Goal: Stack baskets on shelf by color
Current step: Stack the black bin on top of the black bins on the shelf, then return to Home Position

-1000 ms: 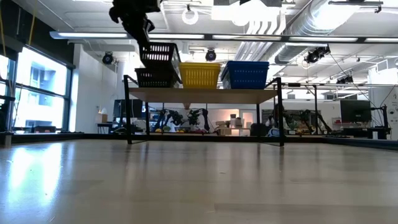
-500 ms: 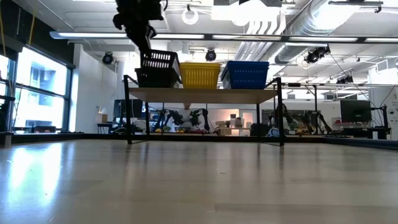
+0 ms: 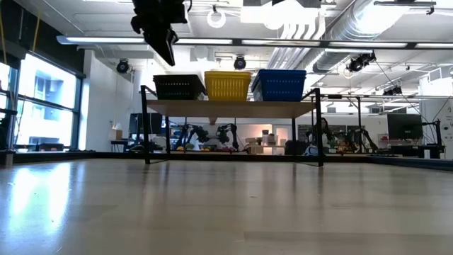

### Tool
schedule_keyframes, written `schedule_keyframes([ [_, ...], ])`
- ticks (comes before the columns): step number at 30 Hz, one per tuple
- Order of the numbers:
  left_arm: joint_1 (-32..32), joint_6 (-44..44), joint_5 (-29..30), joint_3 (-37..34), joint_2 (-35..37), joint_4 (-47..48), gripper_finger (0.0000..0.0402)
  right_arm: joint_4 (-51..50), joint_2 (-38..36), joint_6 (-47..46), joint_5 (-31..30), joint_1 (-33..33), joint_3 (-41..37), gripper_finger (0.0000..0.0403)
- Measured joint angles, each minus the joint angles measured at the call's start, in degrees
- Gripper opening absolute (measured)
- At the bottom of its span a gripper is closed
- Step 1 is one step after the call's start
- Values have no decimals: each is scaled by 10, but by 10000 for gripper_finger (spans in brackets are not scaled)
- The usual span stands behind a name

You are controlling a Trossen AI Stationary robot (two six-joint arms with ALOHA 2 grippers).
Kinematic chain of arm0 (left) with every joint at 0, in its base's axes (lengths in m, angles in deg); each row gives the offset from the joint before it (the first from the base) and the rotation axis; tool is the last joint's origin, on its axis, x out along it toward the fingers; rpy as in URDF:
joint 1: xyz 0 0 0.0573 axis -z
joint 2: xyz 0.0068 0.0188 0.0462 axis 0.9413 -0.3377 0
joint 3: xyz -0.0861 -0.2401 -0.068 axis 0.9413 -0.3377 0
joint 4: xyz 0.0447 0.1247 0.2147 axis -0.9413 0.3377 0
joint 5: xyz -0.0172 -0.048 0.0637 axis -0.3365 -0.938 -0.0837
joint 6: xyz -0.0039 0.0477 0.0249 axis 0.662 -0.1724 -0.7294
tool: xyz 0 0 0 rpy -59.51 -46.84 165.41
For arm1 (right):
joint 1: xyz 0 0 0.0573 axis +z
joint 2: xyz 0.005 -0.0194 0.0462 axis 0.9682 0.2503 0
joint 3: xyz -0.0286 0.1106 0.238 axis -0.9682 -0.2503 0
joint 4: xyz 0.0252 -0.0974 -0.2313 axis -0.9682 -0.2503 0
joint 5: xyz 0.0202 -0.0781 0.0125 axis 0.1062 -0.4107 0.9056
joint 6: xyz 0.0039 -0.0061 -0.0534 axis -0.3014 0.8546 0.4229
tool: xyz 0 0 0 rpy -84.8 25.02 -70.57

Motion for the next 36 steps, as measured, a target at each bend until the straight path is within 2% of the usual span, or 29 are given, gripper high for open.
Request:
schedule_keyframes([
  [6, 9, 43, 4, 0, 0, 0, 120, 0, 0, -4, 0, 0, 0, 161],
  [10, 22, 83, -3, 0, 17, 0, 128, 0, 0, -4, 0, 0, 0, 161],
  [13, 24, 134, -50, 0, 39, 0, 125, 0, 0, -4, 0, 0, 0, 161],
  [18, 28, 196, -178, 0, 95, 0, 119, 0, 0, -4, 0, 0, 0, 161],
  [22, 61, 216, -192, -14, 138, -21, 113, 3, 0, -4, -1, 0, 0, 161],
  [25, 85, 254, -192, -76, 192, -100, 109, 13, 0, -4, -1, 1, 0, 161],
  [29, 119, 324, -183, -194, 272, -234, 106, 23, 1, -4, -1, 2, 0, 161],
  [36, 184, 392, -84, -379, 396, -399, 106, 23, 1, -4, 3, 2, 0, 161],
])
